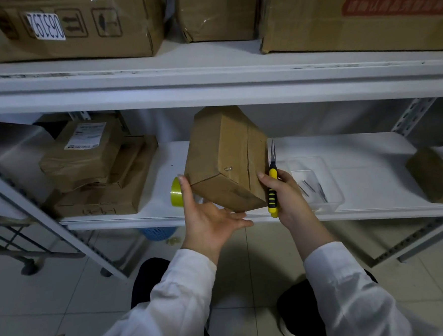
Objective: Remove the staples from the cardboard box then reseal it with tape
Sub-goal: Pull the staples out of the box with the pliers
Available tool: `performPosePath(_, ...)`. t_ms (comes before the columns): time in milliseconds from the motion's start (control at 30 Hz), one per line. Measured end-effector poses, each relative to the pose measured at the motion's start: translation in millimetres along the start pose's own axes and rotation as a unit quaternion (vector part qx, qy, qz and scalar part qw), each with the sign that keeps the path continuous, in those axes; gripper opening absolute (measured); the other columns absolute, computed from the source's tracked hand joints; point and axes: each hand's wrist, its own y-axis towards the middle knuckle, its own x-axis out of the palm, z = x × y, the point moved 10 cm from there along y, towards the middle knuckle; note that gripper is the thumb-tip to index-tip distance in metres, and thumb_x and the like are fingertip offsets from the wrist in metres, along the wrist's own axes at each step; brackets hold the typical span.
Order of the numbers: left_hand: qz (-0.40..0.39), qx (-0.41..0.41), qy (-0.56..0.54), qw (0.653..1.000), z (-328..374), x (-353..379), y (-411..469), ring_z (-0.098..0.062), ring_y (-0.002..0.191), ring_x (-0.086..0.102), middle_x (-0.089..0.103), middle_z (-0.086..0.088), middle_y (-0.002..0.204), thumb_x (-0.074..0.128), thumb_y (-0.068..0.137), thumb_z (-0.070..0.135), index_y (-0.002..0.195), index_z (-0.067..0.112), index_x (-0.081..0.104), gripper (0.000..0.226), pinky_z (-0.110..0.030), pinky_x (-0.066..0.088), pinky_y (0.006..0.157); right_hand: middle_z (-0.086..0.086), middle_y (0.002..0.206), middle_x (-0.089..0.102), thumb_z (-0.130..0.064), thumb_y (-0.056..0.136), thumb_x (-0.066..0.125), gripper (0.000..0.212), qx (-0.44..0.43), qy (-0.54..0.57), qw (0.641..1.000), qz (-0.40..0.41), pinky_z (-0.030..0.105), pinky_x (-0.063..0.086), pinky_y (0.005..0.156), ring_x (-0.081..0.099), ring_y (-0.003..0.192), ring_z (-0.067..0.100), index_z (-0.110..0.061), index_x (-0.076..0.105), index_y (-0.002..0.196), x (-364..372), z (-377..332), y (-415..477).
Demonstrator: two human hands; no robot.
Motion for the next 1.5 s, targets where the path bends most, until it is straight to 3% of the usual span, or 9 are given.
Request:
performPosePath(200, -0.006, 0.034, -0.048, 0.998, 5, 1, 0, -0.049, 0.124, 0.04, 0.043, -0.018, 0.138, 0.059, 0.061, 0.066, 0.121, 0.028, 0.053, 0.072, -0.074, 0.023, 0.102, 0.005, 0.106, 0.062, -0.015, 0.084, 0.067, 0.05, -0.012, -0.026, 1.0, -0.005, 0.027, 0.052, 0.065, 0.064, 0.088, 0.019, -0.008, 0.046, 0.129, 2, 1, 1)
performPosePath(333, 0.04, 0.082, -0.034, 0.995, 15, -6, 1, -0.04, 0.116, 0.05, 0.05, -0.012, 0.13, 0.057, 0.072, 0.059, 0.134, 0.027, 0.045, 0.071, -0.07, 0.034, 0.098, 0.008, 0.111, 0.06, -0.018, 0.083, 0.069, 0.046, -0.036, -0.094, 0.995, 0.027, 0.044, 0.055, 0.081, 0.062, 0.101, 0.029, -0.011, 0.047, 0.122, 0, -4, 3)
performPosePath(500, 0.065, 0.151, -0.016, 0.986, 36, -14, 2, -0.032, 0.116, 0.053, 0.054, -0.008, 0.127, 0.047, 0.085, 0.054, 0.126, 0.029, 0.05, 0.048, -0.061, 0.038, 0.101, -0.009, 0.09, 0.056, -0.016, 0.075, 0.071, 0.038, -0.113, -0.206, 0.97, 0.059, 0.044, 0.052, 0.087, 0.059, 0.089, 0.017, -0.026, 0.052, 0.106, 3, -17, -6)
performPosePath(633, 0.1, 0.18, 0.009, 0.979, 51, -28, 7, -0.034, 0.118, 0.052, 0.05, -0.009, 0.134, 0.049, 0.084, 0.058, 0.138, 0.028, 0.039, 0.062, -0.056, 0.043, 0.099, -0.009, 0.085, 0.058, -0.018, 0.063, 0.072, 0.037, -0.152, -0.256, 0.951, -0.082, 0.027, 0.048, 0.074, 0.056, 0.08, 0.01, -0.034, 0.057, 0.093, 33, -21, -23)
performPosePath(767, 0.128, 0.186, 0.006, 0.974, 55, -35, 11, -0.034, 0.116, 0.052, 0.051, -0.01, 0.132, 0.046, 0.085, 0.06, 0.137, 0.027, 0.039, 0.062, -0.056, 0.042, 0.101, -0.005, 0.089, 0.058, -0.023, 0.062, 0.07, 0.044, -0.146, -0.352, 0.911, -0.162, 0.019, 0.041, 0.069, 0.054, 0.079, 0.007, -0.026, 0.061, 0.105, 53, -12, -36)
performPosePath(933, 0.157, 0.182, -0.016, 0.971, 52, -45, 15, -0.035, 0.116, 0.051, 0.05, -0.011, 0.131, 0.046, 0.084, 0.061, 0.136, 0.028, 0.04, 0.062, -0.057, 0.04, 0.103, 0.012, 0.095, 0.058, -0.008, 0.077, 0.072, 0.035, -0.155, -0.39, 0.89, -0.179, 0.018, 0.04, 0.067, 0.05, 0.077, 0.008, -0.017, 0.064, 0.11, 61, -15, -43)
performPosePath(1167, 0.155, 0.215, -0.008, 0.964, 54, -48, 16, -0.032, 0.117, 0.053, 0.052, -0.01, 0.13, 0.046, 0.088, 0.054, 0.137, 0.026, 0.04, 0.057, -0.053, 0.042, 0.104, 0.01, 0.086, 0.056, -0.008, 0.078, 0.071, 0.031, -0.152, -0.377, 0.895, -0.182, 0.015, 0.042, 0.065, 0.051, 0.073, 0.01, -0.023, 0.064, 0.104, 65, -15, -44)
performPosePath(1300, 0.13, 0.236, 0.011, 0.963, 57, -43, 15, -0.031, 0.117, 0.053, 0.053, -0.011, 0.132, 0.043, 0.09, 0.052, 0.139, 0.025, 0.039, 0.056, -0.052, 0.043, 0.103, 0.022, 0.099, 0.062, -0.006, 0.078, 0.07, 0.034, -0.157, -0.351, 0.905, -0.181, 0.018, 0.045, 0.069, 0.056, 0.082, 0.018, -0.034, 0.063, 0.096, 66, -16, -46)
performPosePath(1500, 0.143, 0.138, 0.097, 0.975, 44, -57, 24, -0.039, 0.118, 0.05, 0.05, -0.007, 0.136, 0.041, 0.085, 0.062, 0.138, 0.026, 0.04, 0.064, -0.05, 0.037, 0.103, 0.025, 0.095, 0.061, -0.003, 0.077, 0.07, 0.04, -0.182, -0.348, 0.901, -0.186, 0.03, 0.045, 0.072, 0.055, 0.08, 0.022, -0.04, 0.063, 0.09, 65, -20, -45)
